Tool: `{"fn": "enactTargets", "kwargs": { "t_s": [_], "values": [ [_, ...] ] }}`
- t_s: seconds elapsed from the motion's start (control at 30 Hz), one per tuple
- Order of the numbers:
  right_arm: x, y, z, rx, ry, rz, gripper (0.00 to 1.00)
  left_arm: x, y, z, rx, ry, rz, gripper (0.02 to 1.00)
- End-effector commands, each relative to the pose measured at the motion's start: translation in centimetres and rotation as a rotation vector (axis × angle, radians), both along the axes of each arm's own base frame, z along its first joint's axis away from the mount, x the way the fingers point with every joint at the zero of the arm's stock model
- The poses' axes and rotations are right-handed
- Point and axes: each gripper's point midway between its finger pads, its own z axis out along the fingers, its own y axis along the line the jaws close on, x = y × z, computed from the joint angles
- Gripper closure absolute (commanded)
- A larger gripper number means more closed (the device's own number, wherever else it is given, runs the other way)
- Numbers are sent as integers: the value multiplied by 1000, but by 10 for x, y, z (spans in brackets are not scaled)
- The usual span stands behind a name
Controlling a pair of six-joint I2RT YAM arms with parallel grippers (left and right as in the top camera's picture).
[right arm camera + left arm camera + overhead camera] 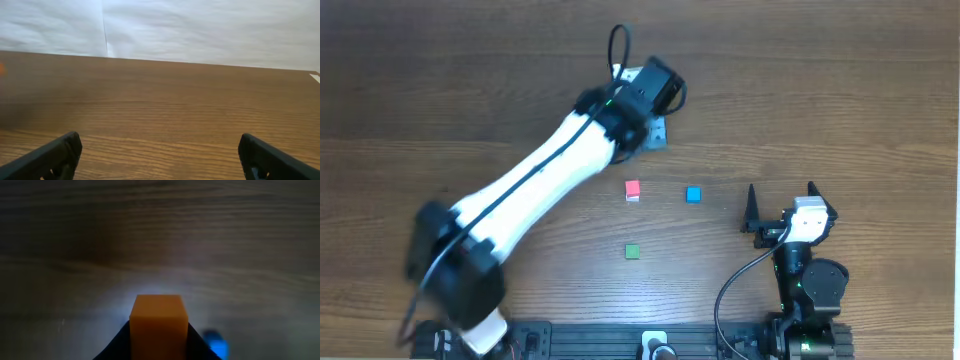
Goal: Stack Cubes
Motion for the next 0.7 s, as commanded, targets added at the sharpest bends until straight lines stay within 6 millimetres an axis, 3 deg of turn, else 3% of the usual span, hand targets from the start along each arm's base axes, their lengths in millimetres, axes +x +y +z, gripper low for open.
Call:
{"fn": "enactTargets", "kwargs": {
  "t_s": [0.03, 0.27, 0.7],
  "values": [
    [0, 1, -2, 0, -2, 3, 9, -41, 11, -20, 15, 40, 26, 943],
    [0, 1, -2, 0, -1, 3, 7, -66, 13, -47, 47, 71, 21, 941],
    [0, 1, -2, 0, -2, 3, 9, -67, 11, -80, 88, 132, 41, 943]
  ]
}}
